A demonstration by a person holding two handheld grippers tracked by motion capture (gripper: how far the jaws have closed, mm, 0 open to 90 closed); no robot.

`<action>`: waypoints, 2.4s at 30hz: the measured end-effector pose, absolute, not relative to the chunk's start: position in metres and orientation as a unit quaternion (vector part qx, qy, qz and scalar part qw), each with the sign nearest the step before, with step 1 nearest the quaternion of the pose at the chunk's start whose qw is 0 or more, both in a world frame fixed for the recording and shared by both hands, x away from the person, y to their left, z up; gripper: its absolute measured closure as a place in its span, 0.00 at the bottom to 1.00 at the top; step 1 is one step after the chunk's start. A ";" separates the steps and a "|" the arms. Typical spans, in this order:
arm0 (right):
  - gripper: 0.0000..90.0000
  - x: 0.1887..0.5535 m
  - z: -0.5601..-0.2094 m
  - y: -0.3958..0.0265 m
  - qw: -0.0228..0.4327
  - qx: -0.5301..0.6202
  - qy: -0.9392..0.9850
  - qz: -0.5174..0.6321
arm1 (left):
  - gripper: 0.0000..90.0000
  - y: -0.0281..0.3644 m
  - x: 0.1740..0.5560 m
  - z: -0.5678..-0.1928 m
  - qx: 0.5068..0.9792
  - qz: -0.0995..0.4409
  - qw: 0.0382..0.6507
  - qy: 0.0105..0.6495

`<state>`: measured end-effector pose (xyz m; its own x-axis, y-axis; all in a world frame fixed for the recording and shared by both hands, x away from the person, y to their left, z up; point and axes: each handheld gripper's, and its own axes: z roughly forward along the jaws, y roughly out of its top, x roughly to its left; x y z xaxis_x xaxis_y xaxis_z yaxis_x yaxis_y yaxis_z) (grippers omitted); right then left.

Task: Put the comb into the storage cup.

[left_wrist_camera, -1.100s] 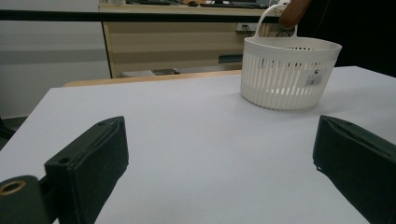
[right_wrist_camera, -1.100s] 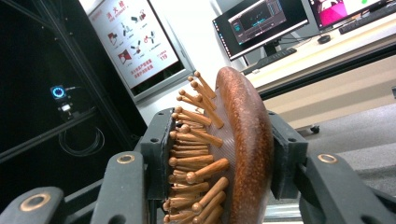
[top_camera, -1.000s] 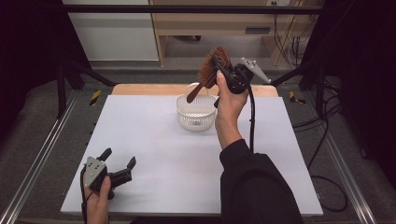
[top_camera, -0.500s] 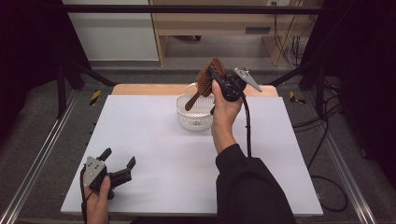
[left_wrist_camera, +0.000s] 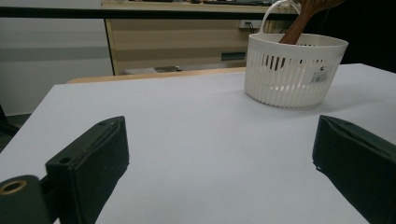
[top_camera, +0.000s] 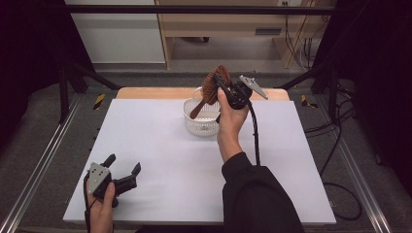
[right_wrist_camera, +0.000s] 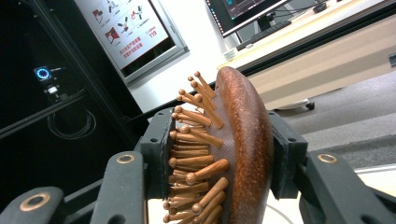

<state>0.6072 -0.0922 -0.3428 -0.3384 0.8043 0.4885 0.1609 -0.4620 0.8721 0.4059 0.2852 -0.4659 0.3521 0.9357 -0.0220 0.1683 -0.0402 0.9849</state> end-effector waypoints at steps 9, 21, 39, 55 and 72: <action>0.57 0.607 -0.348 -0.087 0.231 0.527 0.458 0.677 | 0.04 0.290 0.409 -0.466 0.622 0.364 0.535 0.441; 0.57 0.611 -0.366 -0.086 0.232 0.539 0.460 0.667 | 0.04 0.289 0.408 -0.466 0.621 0.362 0.538 0.439; 0.56 0.614 -0.381 -0.078 0.224 0.542 0.463 0.665 | 0.04 0.288 0.408 -0.466 0.624 0.359 0.539 0.436; 0.56 0.616 -0.384 -0.079 0.224 0.545 0.459 0.664 | 0.04 0.288 0.408 -0.466 0.626 0.359 0.538 0.435; 0.56 0.617 -0.386 -0.078 0.224 0.544 0.461 0.665 | 0.04 0.288 0.407 -0.466 0.626 0.359 0.539 0.436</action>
